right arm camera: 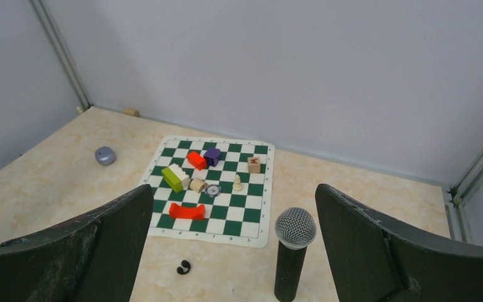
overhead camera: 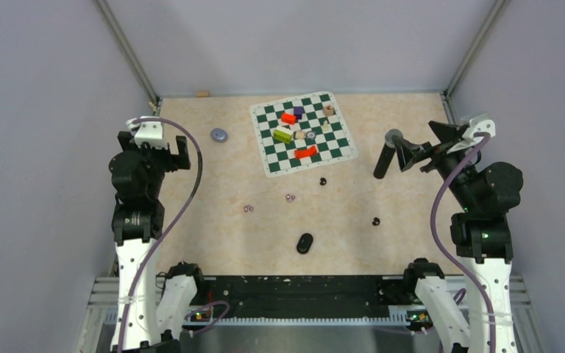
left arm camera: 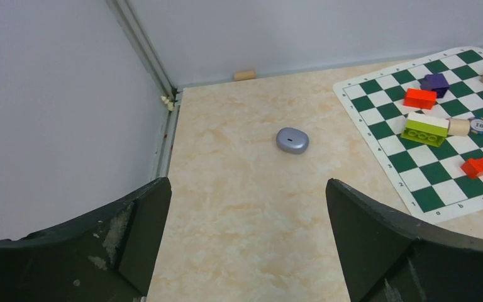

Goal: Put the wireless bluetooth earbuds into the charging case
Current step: Pick up the charging case at the center of the board.

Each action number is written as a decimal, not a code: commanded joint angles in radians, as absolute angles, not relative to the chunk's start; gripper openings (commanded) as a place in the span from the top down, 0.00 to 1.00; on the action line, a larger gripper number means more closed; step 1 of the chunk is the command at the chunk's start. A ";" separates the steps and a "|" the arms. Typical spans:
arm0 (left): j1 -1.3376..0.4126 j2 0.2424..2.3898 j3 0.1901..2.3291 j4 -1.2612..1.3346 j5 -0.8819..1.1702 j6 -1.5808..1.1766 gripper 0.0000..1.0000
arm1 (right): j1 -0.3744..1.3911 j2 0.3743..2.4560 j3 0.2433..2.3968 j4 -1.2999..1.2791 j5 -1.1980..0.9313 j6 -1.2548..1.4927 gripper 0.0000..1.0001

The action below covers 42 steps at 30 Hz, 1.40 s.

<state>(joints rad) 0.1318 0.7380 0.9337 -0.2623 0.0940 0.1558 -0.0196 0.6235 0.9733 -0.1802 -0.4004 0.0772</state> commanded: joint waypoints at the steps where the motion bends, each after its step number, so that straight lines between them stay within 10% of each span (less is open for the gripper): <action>1: 0.139 0.743 0.930 -0.236 0.199 0.176 0.01 | -0.011 0.620 0.929 -0.108 -0.529 0.007 0.01; 12: 0.132 0.929 1.009 -0.346 0.430 0.312 0.01 | -0.005 0.644 0.857 -0.063 -0.597 -0.043 0.01; 42: 0.046 2.040 1.668 -0.503 0.108 -0.117 0.01 | 0.026 0.746 0.836 -0.083 -0.515 -0.141 0.02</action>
<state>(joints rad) 0.0856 2.0220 1.6051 -0.5091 0.1802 -0.0471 0.0132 0.7387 0.8307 -0.0994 -0.5415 -0.1108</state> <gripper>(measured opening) 0.986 0.982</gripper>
